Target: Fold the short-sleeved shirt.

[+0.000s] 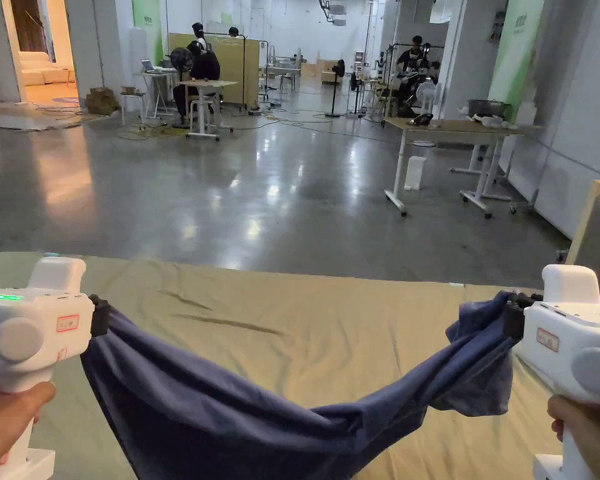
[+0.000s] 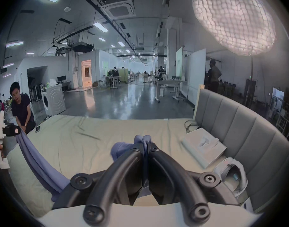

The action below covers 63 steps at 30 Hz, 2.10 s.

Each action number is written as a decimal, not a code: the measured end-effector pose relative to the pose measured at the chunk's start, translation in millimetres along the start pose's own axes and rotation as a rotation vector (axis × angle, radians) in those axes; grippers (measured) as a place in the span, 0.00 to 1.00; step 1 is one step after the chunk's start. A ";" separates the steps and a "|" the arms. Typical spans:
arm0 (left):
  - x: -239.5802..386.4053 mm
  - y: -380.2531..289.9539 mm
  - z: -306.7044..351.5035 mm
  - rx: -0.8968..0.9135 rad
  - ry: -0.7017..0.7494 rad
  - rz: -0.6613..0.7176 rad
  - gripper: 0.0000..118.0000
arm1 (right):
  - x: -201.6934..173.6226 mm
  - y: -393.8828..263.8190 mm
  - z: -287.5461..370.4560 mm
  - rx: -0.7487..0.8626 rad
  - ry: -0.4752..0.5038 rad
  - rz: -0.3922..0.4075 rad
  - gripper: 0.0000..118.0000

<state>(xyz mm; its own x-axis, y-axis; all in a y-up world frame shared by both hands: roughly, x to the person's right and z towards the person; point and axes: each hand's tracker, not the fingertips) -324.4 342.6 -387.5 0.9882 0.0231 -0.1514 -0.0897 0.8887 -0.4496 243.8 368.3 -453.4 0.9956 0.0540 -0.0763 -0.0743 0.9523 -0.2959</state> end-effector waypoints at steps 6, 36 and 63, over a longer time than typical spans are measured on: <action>-35.6 46.7 16.0 0.047 0.084 0.014 0.04 | 13.2 44.8 5.4 0.062 -0.061 0.005 0.03; -74.1 144.8 -40.0 0.063 0.162 0.055 0.04 | -5.6 138.0 -81.1 0.048 -0.132 0.024 0.03; -72.7 -248.2 23.5 -0.365 0.109 0.116 0.04 | 14.8 -234.2 43.2 -0.357 -0.154 0.063 0.03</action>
<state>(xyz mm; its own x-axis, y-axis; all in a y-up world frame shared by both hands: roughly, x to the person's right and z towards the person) -371.0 131.1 -244.2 0.9518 0.0476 -0.3029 -0.2572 0.6615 -0.7044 278.5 159.1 -344.1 0.9833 0.1795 0.0310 -0.1238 0.7829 -0.6097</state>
